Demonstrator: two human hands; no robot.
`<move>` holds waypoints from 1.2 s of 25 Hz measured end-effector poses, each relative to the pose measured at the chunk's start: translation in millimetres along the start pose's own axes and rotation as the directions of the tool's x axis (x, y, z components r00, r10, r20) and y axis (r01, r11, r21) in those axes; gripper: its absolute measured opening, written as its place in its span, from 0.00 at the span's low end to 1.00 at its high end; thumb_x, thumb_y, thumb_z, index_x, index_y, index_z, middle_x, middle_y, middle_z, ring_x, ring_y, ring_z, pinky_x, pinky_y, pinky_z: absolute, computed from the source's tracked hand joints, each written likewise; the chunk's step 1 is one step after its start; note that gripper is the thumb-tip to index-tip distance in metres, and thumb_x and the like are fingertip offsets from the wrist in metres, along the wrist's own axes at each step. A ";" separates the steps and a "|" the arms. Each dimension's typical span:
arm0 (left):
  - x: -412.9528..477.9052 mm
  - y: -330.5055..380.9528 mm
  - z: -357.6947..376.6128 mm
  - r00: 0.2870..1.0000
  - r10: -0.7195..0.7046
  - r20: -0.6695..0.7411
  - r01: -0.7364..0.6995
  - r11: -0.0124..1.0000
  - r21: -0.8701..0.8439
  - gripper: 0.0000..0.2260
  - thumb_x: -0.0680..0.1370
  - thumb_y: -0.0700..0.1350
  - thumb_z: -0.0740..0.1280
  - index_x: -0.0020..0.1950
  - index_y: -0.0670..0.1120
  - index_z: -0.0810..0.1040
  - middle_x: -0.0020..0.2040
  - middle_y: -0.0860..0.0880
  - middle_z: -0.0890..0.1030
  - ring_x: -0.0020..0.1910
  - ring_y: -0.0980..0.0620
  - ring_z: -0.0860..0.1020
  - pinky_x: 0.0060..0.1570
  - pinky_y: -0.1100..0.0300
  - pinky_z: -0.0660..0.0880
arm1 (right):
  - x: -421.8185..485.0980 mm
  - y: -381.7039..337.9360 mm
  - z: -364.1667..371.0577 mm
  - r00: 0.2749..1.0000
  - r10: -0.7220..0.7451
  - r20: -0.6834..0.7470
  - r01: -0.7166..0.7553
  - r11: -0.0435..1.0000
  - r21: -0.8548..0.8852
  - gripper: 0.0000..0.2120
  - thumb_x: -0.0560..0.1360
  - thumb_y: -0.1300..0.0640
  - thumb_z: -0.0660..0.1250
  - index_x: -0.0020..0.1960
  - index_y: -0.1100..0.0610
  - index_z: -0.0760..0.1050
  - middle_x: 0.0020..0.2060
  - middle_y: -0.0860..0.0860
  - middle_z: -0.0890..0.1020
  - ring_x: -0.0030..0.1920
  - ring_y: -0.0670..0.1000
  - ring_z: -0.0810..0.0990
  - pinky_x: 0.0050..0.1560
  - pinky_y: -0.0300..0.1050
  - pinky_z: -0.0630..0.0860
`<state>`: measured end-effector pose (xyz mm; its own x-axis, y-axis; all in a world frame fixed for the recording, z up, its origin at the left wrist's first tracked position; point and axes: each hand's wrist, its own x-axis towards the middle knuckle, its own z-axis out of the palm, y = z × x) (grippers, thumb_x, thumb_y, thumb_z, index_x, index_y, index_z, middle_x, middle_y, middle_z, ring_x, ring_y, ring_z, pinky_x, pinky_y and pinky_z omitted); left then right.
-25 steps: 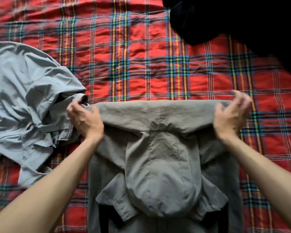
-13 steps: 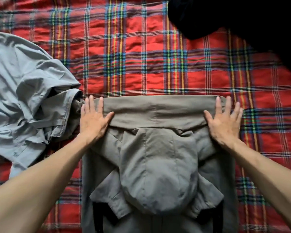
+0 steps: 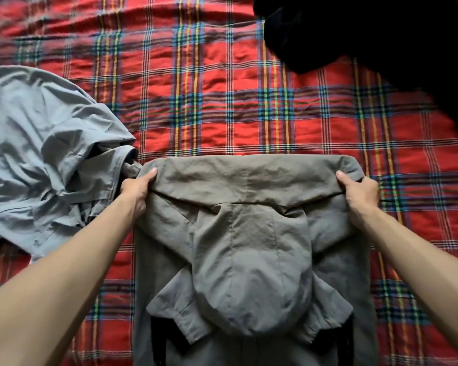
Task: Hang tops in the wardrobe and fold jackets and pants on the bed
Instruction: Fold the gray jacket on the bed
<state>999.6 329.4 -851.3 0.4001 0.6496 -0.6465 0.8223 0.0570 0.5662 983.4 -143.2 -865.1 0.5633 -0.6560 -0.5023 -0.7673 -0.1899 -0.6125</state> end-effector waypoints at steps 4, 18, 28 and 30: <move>-23.6 2.9 -6.8 0.994 0.099 0.048 -0.091 0.984 -0.152 0.17 0.72 0.43 0.77 0.58 0.38 0.80 0.51 0.45 0.82 0.49 0.49 0.79 0.55 0.56 0.76 | -21.4 -8.5 -4.4 1.000 -0.015 0.015 0.012 0.983 0.185 0.14 0.70 0.48 0.74 0.46 0.59 0.79 0.45 0.56 0.83 0.49 0.57 0.83 0.55 0.55 0.79; -49.1 125.6 -82.0 0.766 0.576 0.285 -0.609 0.793 0.032 0.17 0.71 0.29 0.72 0.59 0.35 0.80 0.40 0.54 0.85 0.39 0.59 0.82 0.48 0.61 0.81 | -10.5 -120.9 -66.6 0.897 -0.337 0.285 0.260 0.925 0.276 0.18 0.72 0.71 0.68 0.59 0.58 0.78 0.35 0.38 0.84 0.42 0.40 0.80 0.53 0.37 0.76; -78.1 -105.2 -127.8 0.976 0.041 0.216 -0.076 0.985 0.156 0.08 0.82 0.33 0.57 0.48 0.42 0.74 0.36 0.48 0.81 0.31 0.56 0.79 0.32 0.64 0.76 | -108.5 92.1 -92.1 0.916 0.157 0.369 -0.213 0.970 0.118 0.12 0.71 0.65 0.62 0.44 0.56 0.83 0.38 0.52 0.84 0.36 0.46 0.83 0.39 0.37 0.79; -78.1 -104.4 -112.0 0.980 0.023 0.196 -0.053 0.987 0.149 0.03 0.80 0.43 0.66 0.47 0.46 0.75 0.40 0.48 0.78 0.36 0.54 0.75 0.39 0.58 0.72 | -113.7 84.0 -78.9 0.949 0.075 0.306 -0.111 0.989 0.102 0.07 0.76 0.64 0.67 0.53 0.57 0.78 0.43 0.50 0.79 0.40 0.44 0.78 0.43 0.32 0.74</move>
<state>837.2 357.7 -802.7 0.4908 0.4895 -0.7208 0.8509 -0.0912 0.5174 830.7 -142.2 -811.3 0.5708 -0.4134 -0.7094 -0.7899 -0.0407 -0.6118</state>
